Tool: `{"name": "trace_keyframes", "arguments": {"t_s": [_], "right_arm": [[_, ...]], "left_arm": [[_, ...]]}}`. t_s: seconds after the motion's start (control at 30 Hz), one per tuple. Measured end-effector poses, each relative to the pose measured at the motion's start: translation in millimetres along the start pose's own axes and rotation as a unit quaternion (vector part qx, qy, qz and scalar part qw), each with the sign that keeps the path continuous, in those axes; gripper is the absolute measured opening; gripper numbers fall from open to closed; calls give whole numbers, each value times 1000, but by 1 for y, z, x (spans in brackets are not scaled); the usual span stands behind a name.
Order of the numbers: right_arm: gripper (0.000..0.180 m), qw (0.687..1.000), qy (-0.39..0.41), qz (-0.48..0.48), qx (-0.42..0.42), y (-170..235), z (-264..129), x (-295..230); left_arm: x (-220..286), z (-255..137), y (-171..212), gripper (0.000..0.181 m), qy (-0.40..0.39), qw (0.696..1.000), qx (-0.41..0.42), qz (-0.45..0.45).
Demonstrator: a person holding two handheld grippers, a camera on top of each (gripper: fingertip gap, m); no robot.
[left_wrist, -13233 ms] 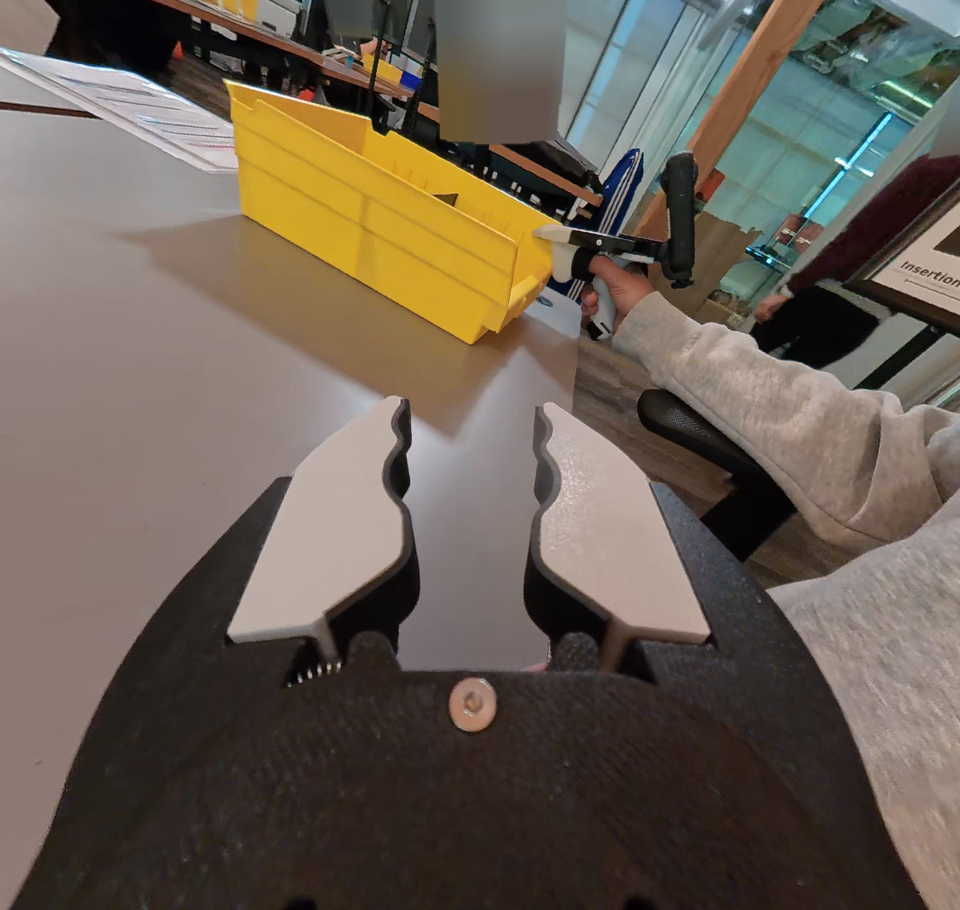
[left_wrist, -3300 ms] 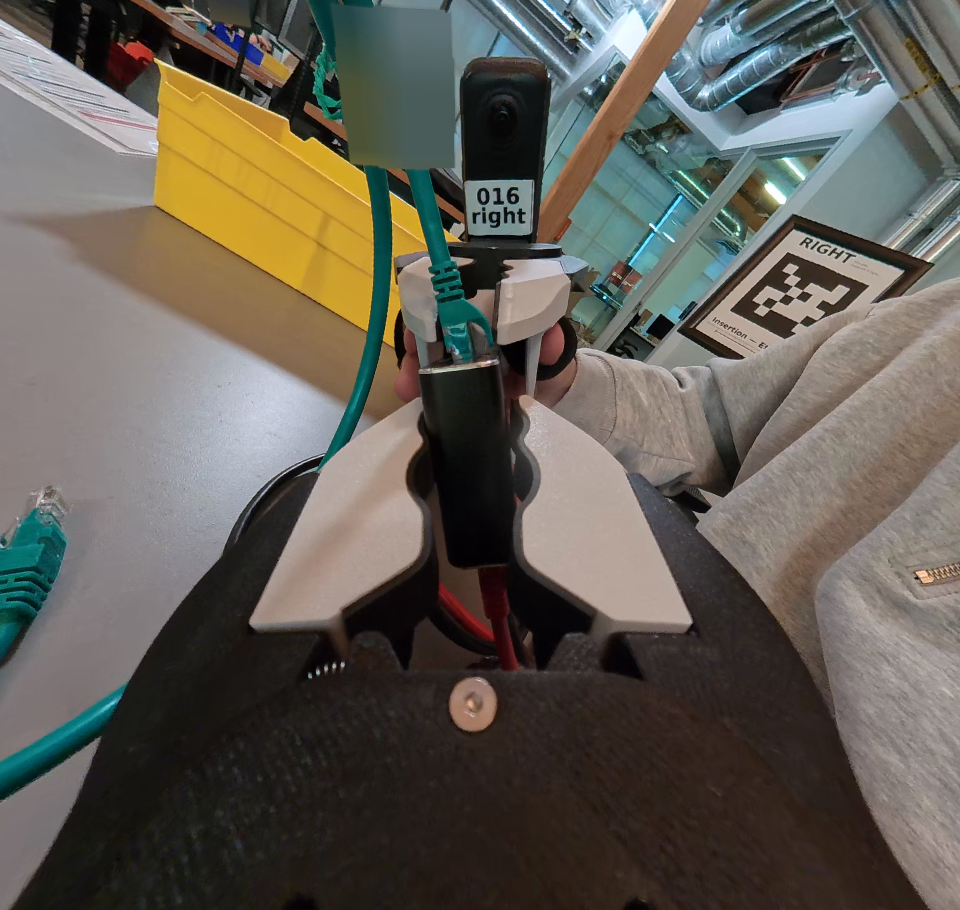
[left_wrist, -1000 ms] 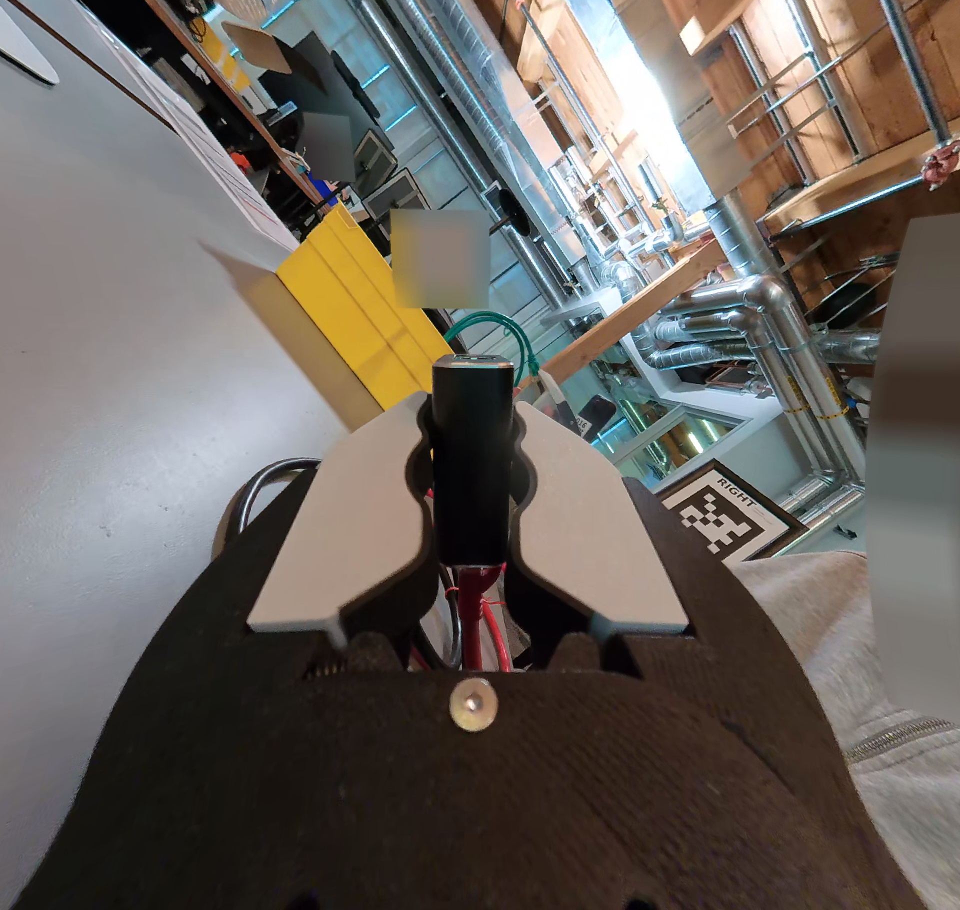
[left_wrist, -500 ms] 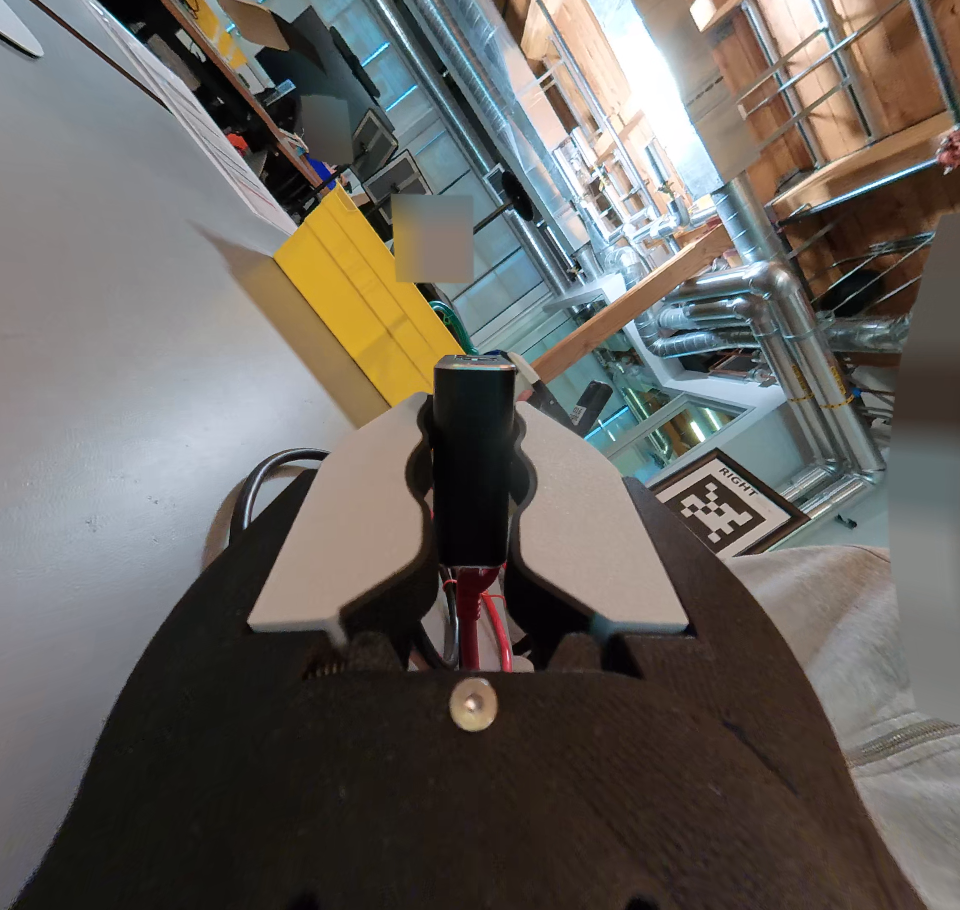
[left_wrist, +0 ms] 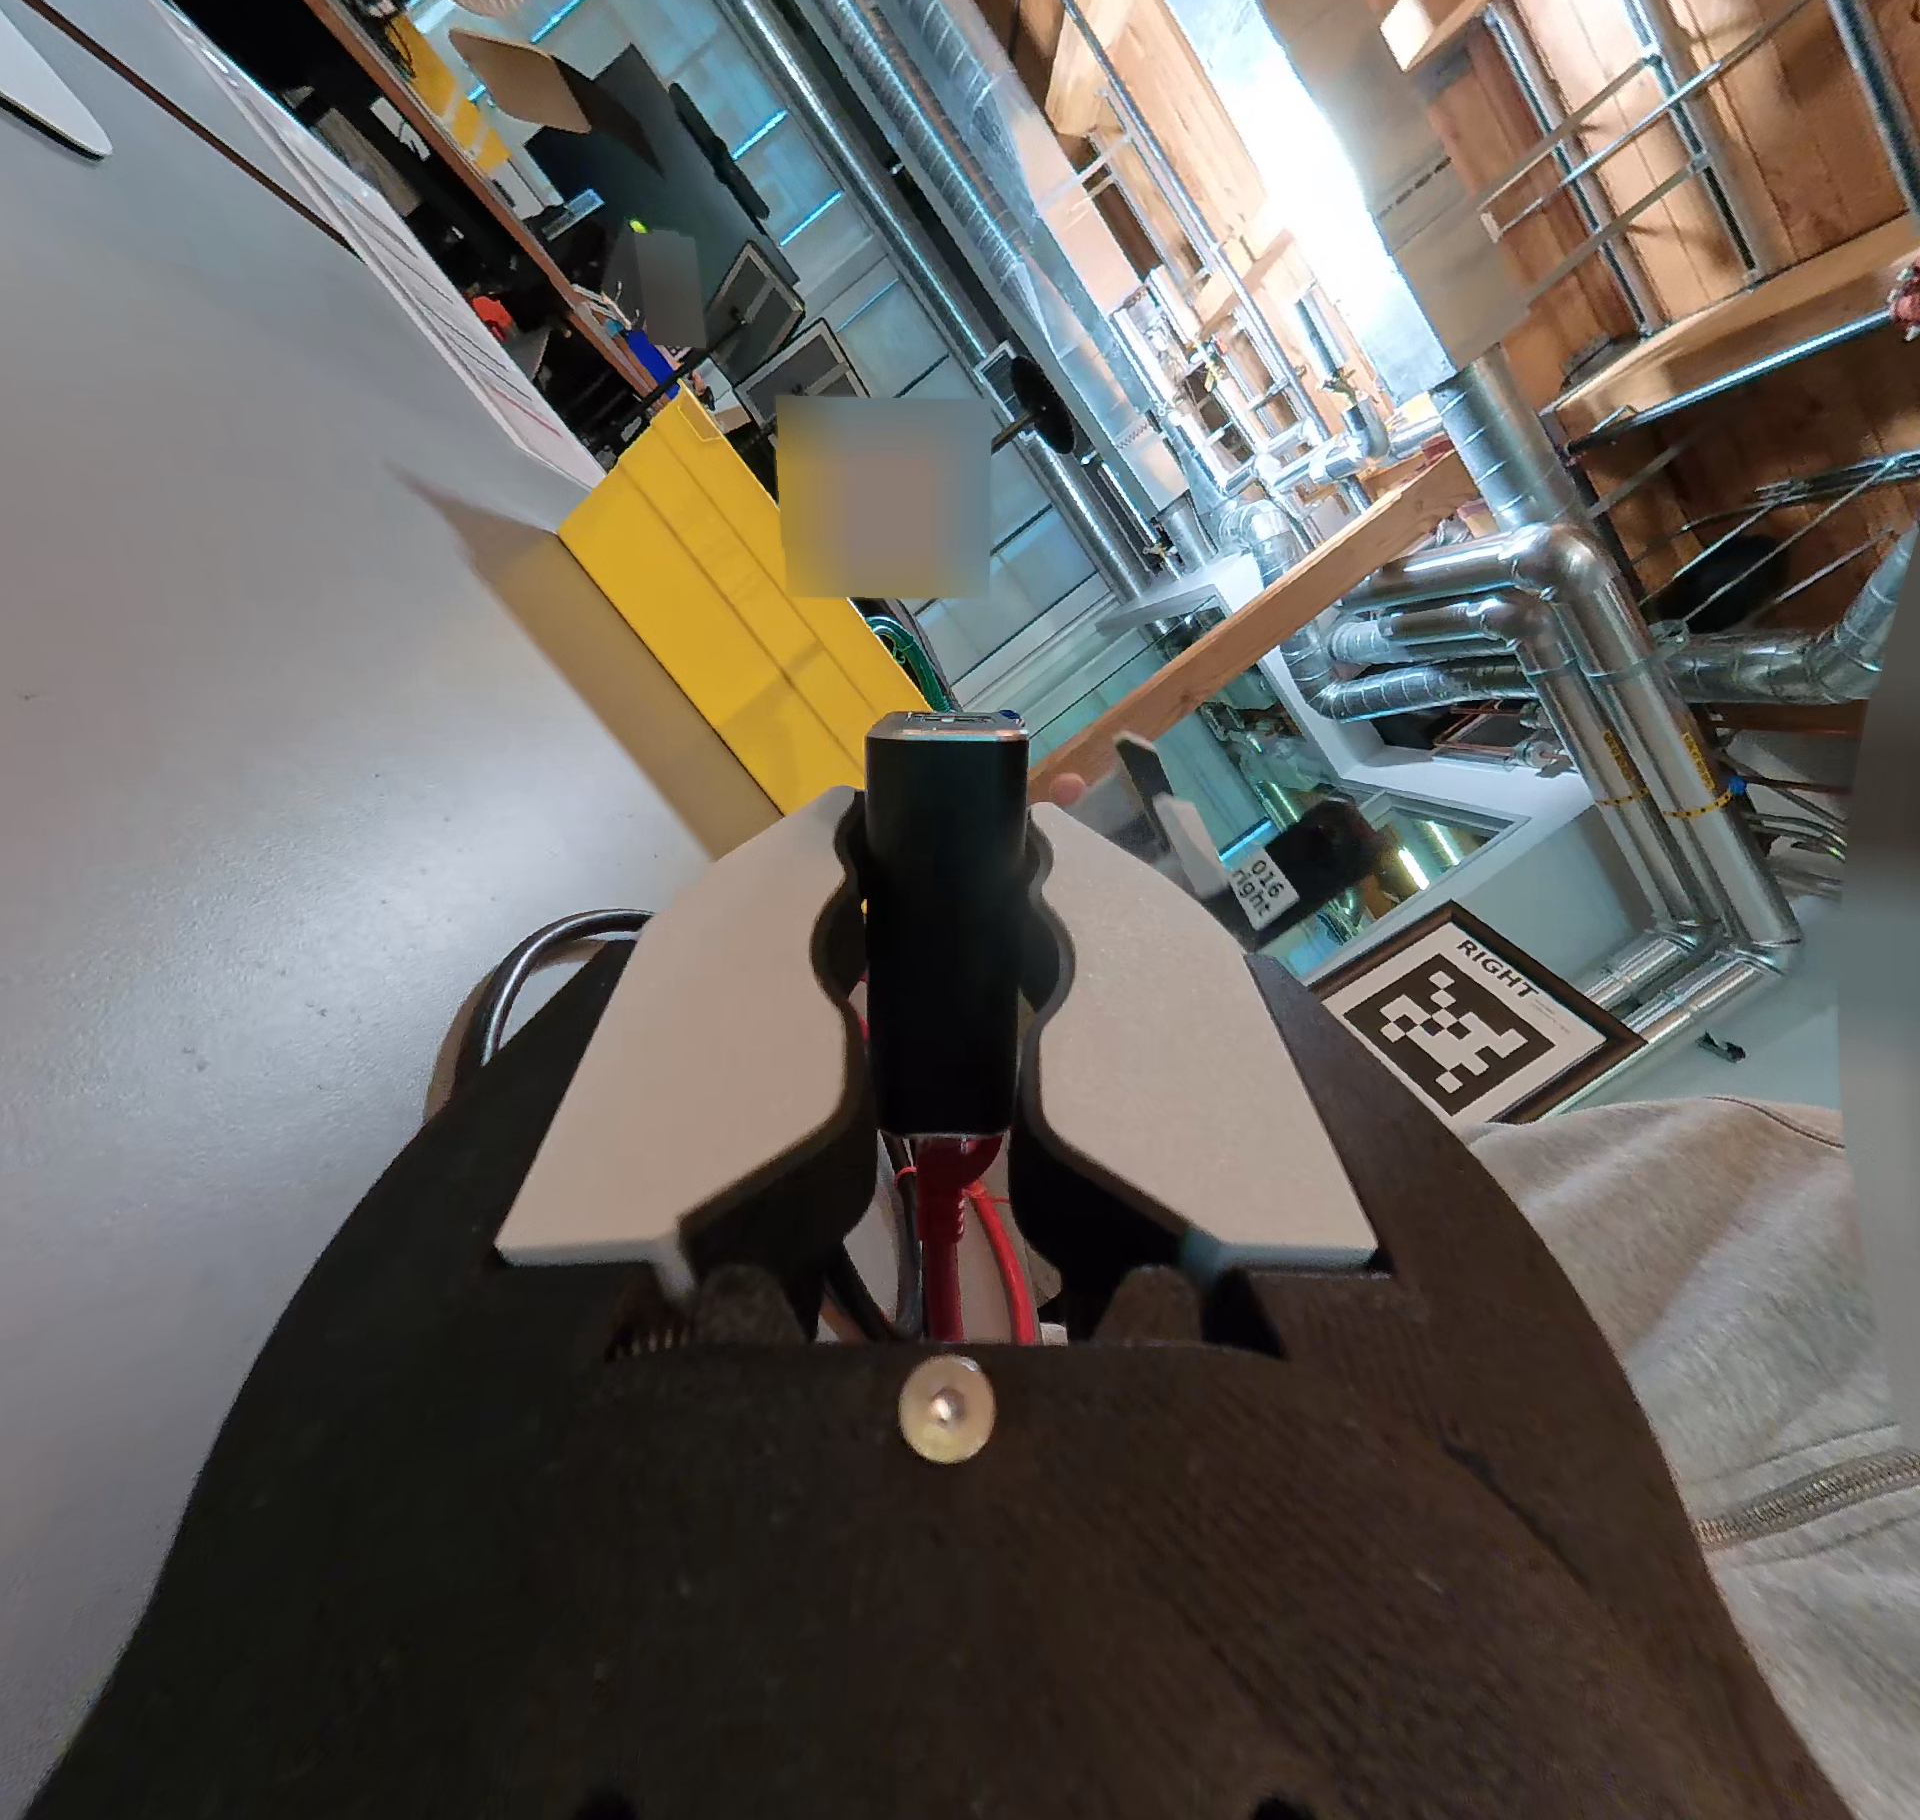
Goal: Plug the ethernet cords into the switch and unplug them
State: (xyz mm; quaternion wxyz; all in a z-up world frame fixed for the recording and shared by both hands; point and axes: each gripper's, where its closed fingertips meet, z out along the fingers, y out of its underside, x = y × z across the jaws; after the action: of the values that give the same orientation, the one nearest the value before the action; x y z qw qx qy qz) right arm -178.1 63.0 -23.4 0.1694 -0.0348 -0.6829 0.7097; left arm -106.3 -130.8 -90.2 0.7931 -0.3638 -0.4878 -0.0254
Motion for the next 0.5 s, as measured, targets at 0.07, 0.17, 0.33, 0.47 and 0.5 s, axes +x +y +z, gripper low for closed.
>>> {"name": "trace_keyframes", "arguments": {"t_s": [0.07,0.17,0.33,0.47,0.5], "right_arm": [[34,997,-71,-13,-22,9,19,-52],[36,983,-169,-21,-66,28,38,-124],[58,946,-273,-28,-171,67,47,-211],[53,922,-236,-176,-250,106,46,-226],[51,916,-230,-202,-258,112,45,-225]], "left_arm": [[0,0,0,25,1,1000,0,-1],[0,0,0,25,0,1000,-1,1],[-1,0,-1,25,-3,1000,3,2],[-1,-2,-4,25,1,1000,13,-5],[-1,-3,-5,25,3,1000,17,-9]]}}
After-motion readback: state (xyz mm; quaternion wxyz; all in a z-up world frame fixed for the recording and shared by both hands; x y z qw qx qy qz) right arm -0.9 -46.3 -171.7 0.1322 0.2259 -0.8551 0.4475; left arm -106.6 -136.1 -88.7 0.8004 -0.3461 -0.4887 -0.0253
